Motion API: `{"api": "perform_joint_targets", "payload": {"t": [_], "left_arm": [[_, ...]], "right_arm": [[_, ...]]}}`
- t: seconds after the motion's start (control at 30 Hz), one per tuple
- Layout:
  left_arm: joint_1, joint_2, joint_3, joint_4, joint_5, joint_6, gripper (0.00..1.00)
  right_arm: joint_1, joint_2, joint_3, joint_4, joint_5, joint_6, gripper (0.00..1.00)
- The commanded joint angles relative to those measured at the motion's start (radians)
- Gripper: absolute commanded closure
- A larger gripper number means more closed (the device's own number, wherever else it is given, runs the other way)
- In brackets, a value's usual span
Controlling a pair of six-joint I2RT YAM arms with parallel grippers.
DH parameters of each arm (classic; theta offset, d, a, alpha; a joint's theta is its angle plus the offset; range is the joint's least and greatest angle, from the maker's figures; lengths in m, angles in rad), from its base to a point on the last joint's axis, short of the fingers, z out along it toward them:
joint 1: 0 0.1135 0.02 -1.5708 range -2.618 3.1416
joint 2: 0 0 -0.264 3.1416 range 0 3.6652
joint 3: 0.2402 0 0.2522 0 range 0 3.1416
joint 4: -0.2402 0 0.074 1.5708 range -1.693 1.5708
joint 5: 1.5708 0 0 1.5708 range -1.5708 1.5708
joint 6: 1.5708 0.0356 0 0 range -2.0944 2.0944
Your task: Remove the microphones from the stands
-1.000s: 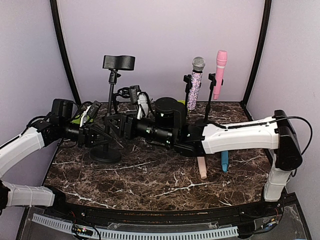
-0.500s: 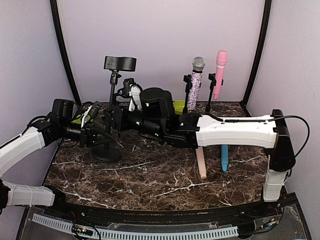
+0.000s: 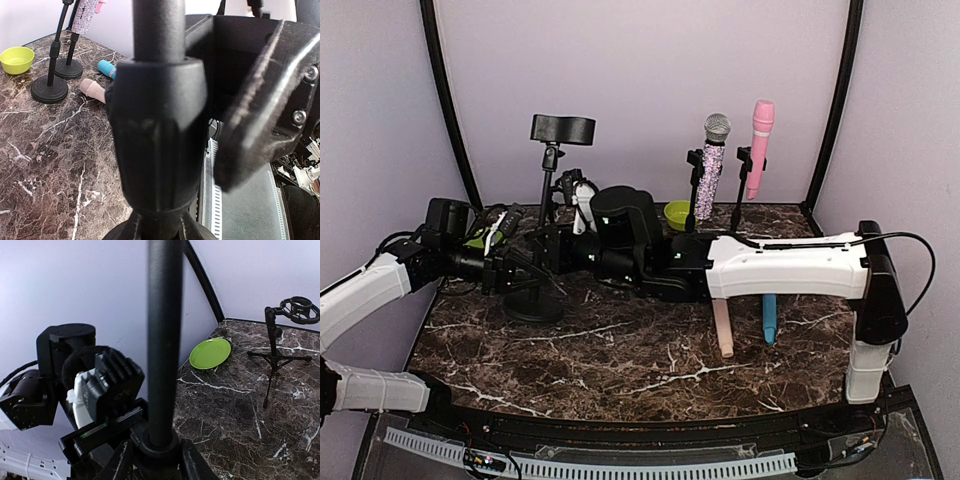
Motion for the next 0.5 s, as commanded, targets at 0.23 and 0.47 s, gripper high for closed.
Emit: {"api": "perform_joint_targets", "payload": {"t": [0.23, 0.47], "left_arm": [[0.002, -0.023, 0.051, 0.019, 0.033, 0.033, 1.00], [0.000, -0.005, 0.104, 0.006, 0.123, 0.026, 1.00]], "right_arm": [[0.001, 0.044, 0.074, 0.036, -0.060, 0.033, 0.99], [-0.062, -0.013, -0.068, 0.291, -0.407, 0.097, 1.00]]}}
